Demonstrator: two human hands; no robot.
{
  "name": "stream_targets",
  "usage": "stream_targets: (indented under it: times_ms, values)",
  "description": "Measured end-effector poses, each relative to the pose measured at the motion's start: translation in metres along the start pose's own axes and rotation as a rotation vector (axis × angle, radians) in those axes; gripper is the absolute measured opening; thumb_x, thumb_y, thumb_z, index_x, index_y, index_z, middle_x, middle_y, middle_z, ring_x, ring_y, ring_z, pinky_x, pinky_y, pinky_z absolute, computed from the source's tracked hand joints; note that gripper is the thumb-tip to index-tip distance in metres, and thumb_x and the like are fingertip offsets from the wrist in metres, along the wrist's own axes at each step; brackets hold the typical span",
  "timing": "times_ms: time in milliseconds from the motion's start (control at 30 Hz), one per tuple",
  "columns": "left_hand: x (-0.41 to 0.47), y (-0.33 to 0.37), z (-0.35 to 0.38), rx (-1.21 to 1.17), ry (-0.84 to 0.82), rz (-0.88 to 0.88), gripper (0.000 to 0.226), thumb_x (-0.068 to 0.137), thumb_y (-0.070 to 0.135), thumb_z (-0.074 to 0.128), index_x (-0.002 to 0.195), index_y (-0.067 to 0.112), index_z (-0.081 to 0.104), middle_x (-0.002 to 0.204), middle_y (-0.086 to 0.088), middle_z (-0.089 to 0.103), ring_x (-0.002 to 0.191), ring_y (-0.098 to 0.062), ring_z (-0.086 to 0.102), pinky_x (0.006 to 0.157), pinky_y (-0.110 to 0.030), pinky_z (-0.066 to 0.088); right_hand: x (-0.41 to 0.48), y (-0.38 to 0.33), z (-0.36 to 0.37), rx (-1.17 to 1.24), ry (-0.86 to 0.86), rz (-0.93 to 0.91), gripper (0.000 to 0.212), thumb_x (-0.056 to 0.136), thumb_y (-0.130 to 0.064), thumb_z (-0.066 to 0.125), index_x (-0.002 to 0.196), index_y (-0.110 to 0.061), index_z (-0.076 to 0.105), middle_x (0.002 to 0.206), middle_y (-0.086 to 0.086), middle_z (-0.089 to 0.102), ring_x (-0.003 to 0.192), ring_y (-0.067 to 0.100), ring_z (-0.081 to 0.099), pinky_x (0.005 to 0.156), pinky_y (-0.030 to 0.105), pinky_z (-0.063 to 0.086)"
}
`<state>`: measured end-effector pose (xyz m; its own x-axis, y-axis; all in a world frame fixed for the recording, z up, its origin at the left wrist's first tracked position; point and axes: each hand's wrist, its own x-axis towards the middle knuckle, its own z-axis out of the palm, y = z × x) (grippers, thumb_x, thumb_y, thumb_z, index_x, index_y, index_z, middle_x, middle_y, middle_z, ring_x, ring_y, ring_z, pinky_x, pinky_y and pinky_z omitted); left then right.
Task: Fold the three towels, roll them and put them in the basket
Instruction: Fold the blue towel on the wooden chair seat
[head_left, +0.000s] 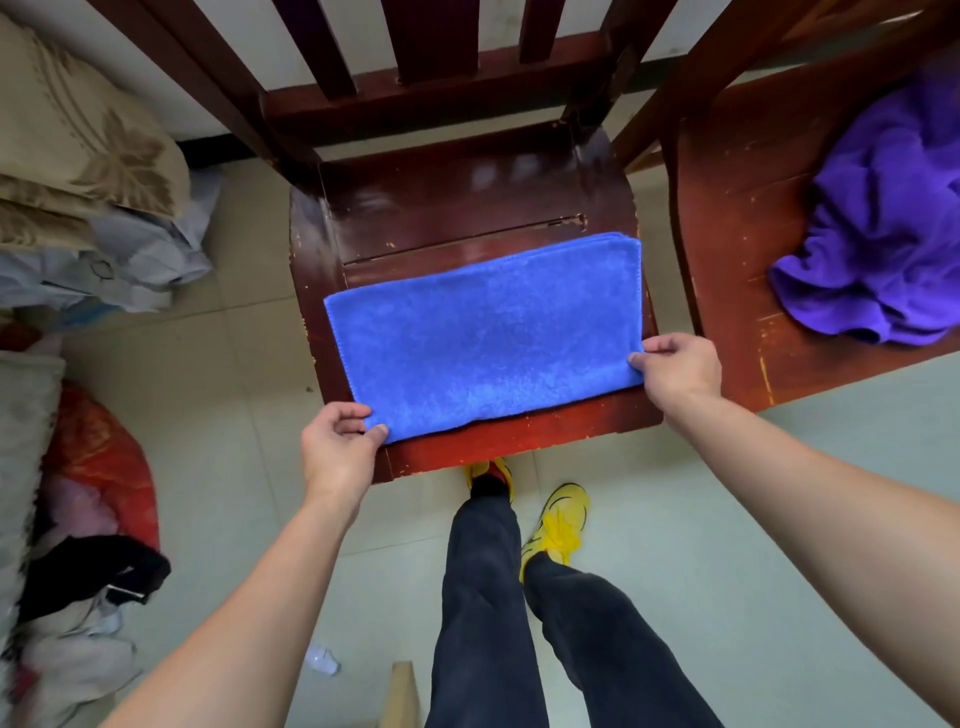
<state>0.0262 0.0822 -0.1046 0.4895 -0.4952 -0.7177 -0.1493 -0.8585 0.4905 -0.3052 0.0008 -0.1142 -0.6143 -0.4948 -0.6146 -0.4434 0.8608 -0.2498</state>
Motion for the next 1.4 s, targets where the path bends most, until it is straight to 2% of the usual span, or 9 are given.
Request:
stream_targets:
  times_ms: [200,367,567,733,867,967,1100,1233,1400]
  values:
    - [0.005,-0.003,-0.013,0.455,-0.145,0.15,0.019,0.079,-0.003,0.064,0.083,0.012,0.052,0.065,-0.003,0.05,0.066,-0.024,0.049,0.06,-0.031,0.041,0.012,-0.012,-0.02,-0.164,-0.022,-0.063,0.012,0.079,-0.023,0.071,0.072,-0.023,0.061,0.09,0.001,0.07,0.083,0.024,0.064,0.076,0.029,0.049]
    - [-0.015,0.016,-0.003,0.71,0.007,0.526,0.017,0.078,0.01,0.066,0.081,0.021,0.053,0.079,0.005,0.051,0.077,-0.02,0.051,0.058,-0.031,0.037,-0.016,-0.027,-0.011,-0.196,0.109,-0.324,0.011,0.08,-0.023,0.064,0.089,-0.03,0.061,0.091,-0.007,0.063,0.084,0.017,0.059,0.072,0.029,0.046]
    - [-0.027,0.021,0.035,0.42,-0.453,0.19,0.006,0.087,0.018,0.066,0.09,0.021,0.063,0.065,0.002,0.058,0.066,-0.015,0.056,0.061,-0.026,0.046,-0.061,-0.009,0.025,0.211,-0.583,-0.044,0.01,0.083,-0.012,0.068,0.075,-0.018,0.07,0.084,0.0,0.074,0.07,0.009,0.07,0.059,0.021,0.05]
    - [-0.019,0.018,0.016,0.675,-0.368,0.221,0.007,0.087,0.019,0.062,0.081,0.022,0.06,0.066,0.003,0.062,0.074,-0.021,0.061,0.071,-0.036,0.052,-0.021,0.012,-0.017,0.211,-0.325,0.095,0.008,0.079,-0.014,0.071,0.071,-0.014,0.07,0.081,0.01,0.074,0.074,0.018,0.071,0.059,0.026,0.052]
    - [-0.019,0.047,0.021,0.839,-0.175,0.667,0.007,0.086,0.015,0.06,0.091,0.016,0.064,0.089,0.001,0.059,0.086,-0.024,0.057,0.06,-0.032,0.04,-0.009,0.002,-0.029,-0.062,0.028,-0.048,0.014,0.074,-0.028,0.067,0.064,-0.019,0.065,0.064,-0.009,0.063,0.075,0.025,0.064,0.066,0.029,0.043]
    - [-0.005,0.083,0.049,0.925,-0.238,0.986,0.044,0.082,0.026,0.069,0.123,0.014,0.06,0.128,-0.01,0.052,0.116,-0.031,0.048,0.082,-0.04,0.042,-0.006,-0.023,-0.017,-0.048,0.033,-0.214,0.015,0.078,-0.035,0.071,0.086,-0.023,0.066,0.083,-0.008,0.067,0.086,0.02,0.063,0.072,0.026,0.041]
    - [0.02,0.099,0.07,1.36,-0.366,1.057,0.101,0.077,0.054,0.068,0.152,0.012,0.015,0.161,-0.013,0.001,0.148,-0.03,0.002,0.116,-0.043,0.018,-0.002,-0.045,0.002,-0.176,-0.019,-0.309,0.056,0.074,-0.047,0.077,0.117,-0.018,0.057,0.119,0.002,0.062,0.107,0.024,0.06,0.076,0.029,0.04]
    - [0.025,0.081,0.067,1.406,-0.339,1.077,0.116,0.074,0.06,0.068,0.153,0.014,-0.004,0.159,-0.011,-0.018,0.147,-0.032,-0.015,0.119,-0.051,0.006,0.008,-0.054,0.002,-0.253,-0.019,-0.207,0.064,0.065,-0.048,0.083,0.113,-0.019,0.051,0.112,0.003,0.063,0.101,0.029,0.061,0.07,0.031,0.039]
    - [0.032,0.094,0.072,1.436,-0.317,1.005,0.132,0.061,0.073,0.069,0.151,0.022,-0.014,0.158,-0.013,-0.023,0.144,-0.04,-0.016,0.118,-0.054,0.003,0.012,-0.058,-0.004,-0.177,-0.243,-0.166,0.031,0.063,-0.037,0.082,0.086,-0.021,0.069,0.09,-0.001,0.071,0.077,0.022,0.066,0.071,0.037,0.056]
